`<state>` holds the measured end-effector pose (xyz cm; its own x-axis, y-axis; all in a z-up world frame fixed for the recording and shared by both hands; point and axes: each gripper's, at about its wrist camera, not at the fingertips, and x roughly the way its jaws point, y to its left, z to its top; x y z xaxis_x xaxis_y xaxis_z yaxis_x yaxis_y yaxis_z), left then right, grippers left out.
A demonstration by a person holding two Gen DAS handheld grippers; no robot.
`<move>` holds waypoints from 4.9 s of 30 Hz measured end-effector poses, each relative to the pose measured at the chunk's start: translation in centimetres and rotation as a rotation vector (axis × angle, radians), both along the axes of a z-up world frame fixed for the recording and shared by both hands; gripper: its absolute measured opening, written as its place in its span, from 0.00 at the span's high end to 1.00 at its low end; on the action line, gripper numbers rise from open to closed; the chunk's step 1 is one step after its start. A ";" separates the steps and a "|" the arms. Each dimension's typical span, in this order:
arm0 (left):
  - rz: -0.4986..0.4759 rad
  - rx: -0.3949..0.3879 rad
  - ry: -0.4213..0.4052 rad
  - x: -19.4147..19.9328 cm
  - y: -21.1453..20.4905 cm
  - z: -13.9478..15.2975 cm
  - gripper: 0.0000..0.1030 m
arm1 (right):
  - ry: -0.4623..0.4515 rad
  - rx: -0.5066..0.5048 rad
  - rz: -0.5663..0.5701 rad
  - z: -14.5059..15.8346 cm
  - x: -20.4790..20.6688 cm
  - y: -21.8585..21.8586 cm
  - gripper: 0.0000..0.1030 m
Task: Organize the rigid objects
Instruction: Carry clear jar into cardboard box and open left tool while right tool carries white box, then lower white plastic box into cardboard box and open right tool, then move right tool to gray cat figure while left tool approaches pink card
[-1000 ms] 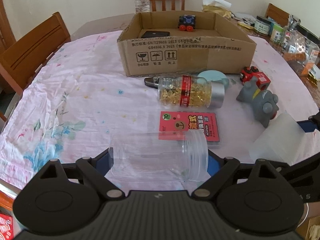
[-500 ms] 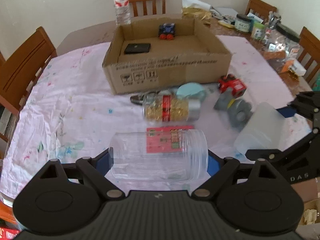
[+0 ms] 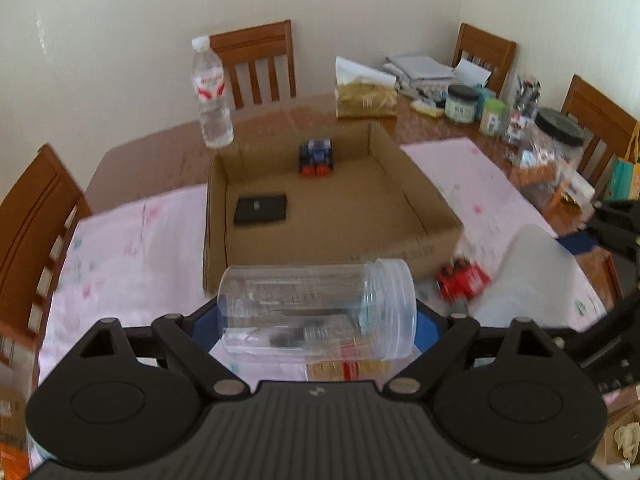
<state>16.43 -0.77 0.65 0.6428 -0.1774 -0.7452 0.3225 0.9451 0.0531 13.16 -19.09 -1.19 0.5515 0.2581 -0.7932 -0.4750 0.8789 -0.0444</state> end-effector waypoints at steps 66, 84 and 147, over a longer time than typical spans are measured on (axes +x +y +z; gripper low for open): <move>0.208 -0.024 0.068 4.1 9.7 -4.6 0.07 | -0.032 -0.021 -0.303 0.0 18.1 3.1 0.00; 0.241 0.102 0.112 -1.6 6.2 -5.1 0.07 | 0.190 0.017 -0.439 -4.8 5.9 -1.5 0.00; 0.013 -0.031 0.230 -3.0 -1.5 -12.3 0.04 | -0.029 0.028 -0.354 -12.7 -4.1 -2.1 0.00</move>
<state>13.41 -2.25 -11.64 0.4586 -0.1949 -0.8670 0.3103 0.9494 -0.0493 9.02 -21.20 -13.87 0.6325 0.0680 -0.7716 -0.1395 0.9899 -0.0271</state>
